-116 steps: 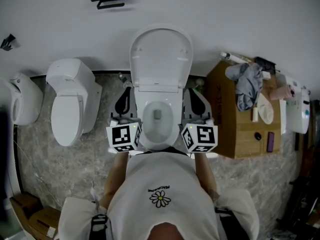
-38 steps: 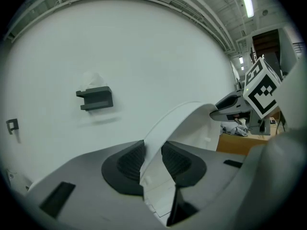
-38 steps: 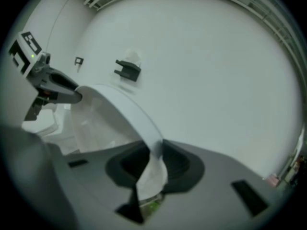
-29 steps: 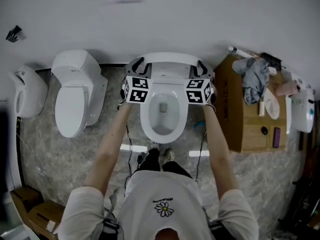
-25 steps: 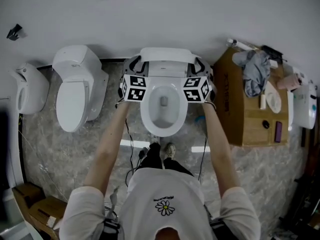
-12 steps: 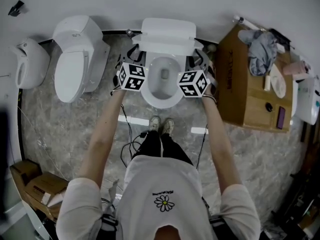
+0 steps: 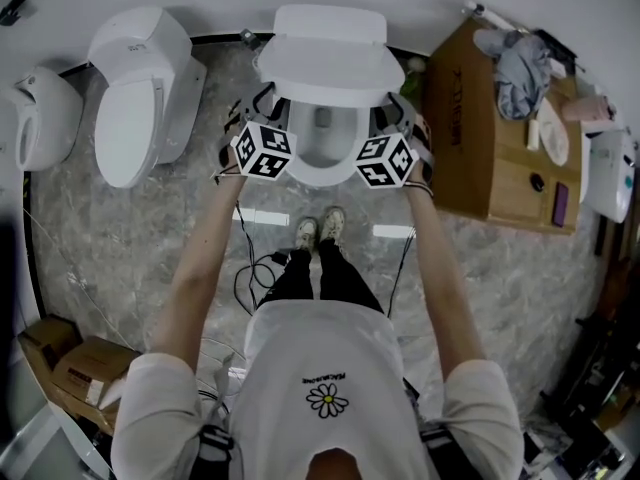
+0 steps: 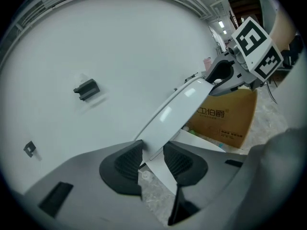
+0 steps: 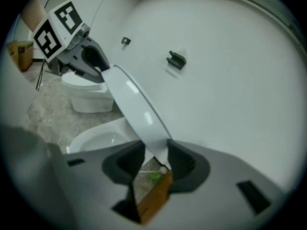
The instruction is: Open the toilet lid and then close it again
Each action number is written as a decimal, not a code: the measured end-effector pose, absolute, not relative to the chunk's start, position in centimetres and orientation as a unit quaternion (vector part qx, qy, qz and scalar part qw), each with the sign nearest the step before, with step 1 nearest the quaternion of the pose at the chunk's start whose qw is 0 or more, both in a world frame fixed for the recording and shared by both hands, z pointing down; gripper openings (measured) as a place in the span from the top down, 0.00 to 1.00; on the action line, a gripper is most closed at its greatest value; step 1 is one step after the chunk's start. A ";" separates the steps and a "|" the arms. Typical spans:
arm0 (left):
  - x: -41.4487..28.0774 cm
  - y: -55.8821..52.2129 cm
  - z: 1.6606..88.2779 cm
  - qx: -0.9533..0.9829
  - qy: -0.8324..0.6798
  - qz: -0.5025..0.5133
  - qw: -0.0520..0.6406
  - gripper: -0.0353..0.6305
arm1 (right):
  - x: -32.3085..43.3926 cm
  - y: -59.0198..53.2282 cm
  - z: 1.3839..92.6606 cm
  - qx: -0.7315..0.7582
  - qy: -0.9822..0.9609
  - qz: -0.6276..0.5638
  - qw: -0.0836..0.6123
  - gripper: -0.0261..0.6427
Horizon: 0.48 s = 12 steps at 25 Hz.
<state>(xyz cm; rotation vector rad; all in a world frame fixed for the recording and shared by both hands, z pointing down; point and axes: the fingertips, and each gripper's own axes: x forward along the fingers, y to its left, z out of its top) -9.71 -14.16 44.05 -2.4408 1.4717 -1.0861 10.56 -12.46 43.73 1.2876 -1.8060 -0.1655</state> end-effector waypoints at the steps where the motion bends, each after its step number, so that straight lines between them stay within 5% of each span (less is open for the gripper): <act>1: -9.7 -13.7 44.4 -0.800 0.479 -0.358 0.047 0.71 | 10.6 -12.0 44.1 0.518 -0.727 -0.066 0.446 0.72; 12: -9.4 -7.8 50.1 -0.820 0.409 -0.401 0.002 0.64 | 10.3 -6.1 49.9 0.468 -0.725 -0.019 0.506 0.69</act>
